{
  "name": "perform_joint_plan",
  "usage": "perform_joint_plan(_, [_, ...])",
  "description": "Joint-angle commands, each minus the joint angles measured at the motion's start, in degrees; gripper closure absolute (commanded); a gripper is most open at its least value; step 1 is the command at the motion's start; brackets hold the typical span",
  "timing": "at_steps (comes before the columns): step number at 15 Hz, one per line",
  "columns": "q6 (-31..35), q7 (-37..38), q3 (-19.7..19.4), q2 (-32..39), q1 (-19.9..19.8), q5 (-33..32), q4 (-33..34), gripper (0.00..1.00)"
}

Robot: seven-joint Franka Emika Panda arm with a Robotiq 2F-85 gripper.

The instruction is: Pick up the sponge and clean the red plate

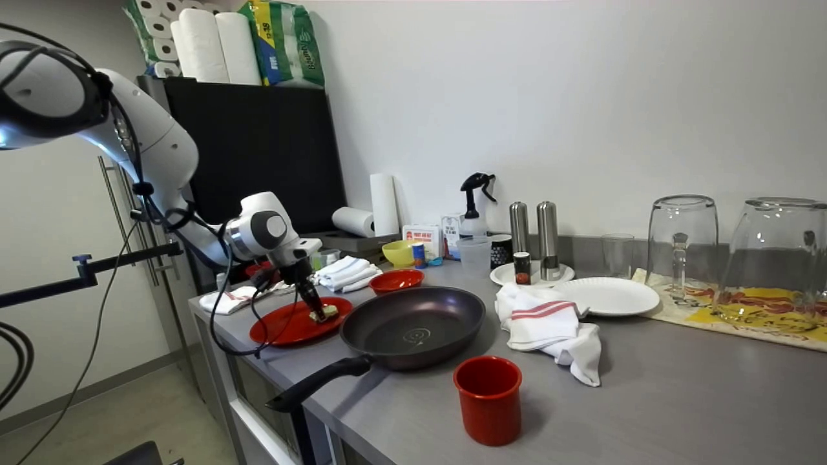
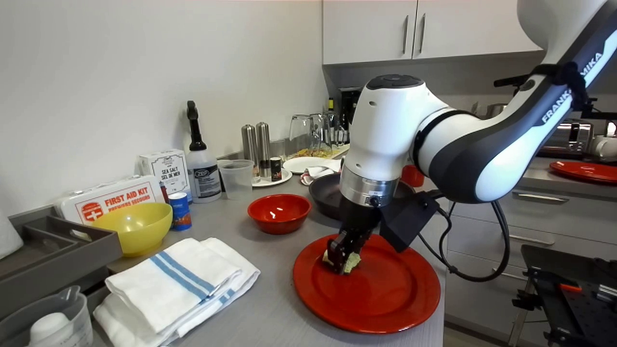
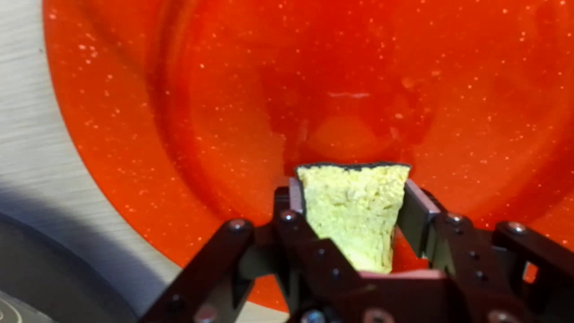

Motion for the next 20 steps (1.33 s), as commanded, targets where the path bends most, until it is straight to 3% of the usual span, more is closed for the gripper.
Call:
perform_joint_plan(1, [-0.51, 0.59, -0.80, 4.07, 2.15, -0.18, 4.08, 0.73])
perform_joint_plan(20, [-0.36, -2.06, 3.05, 3.23, 5.42, 5.30, 5.61, 0.73])
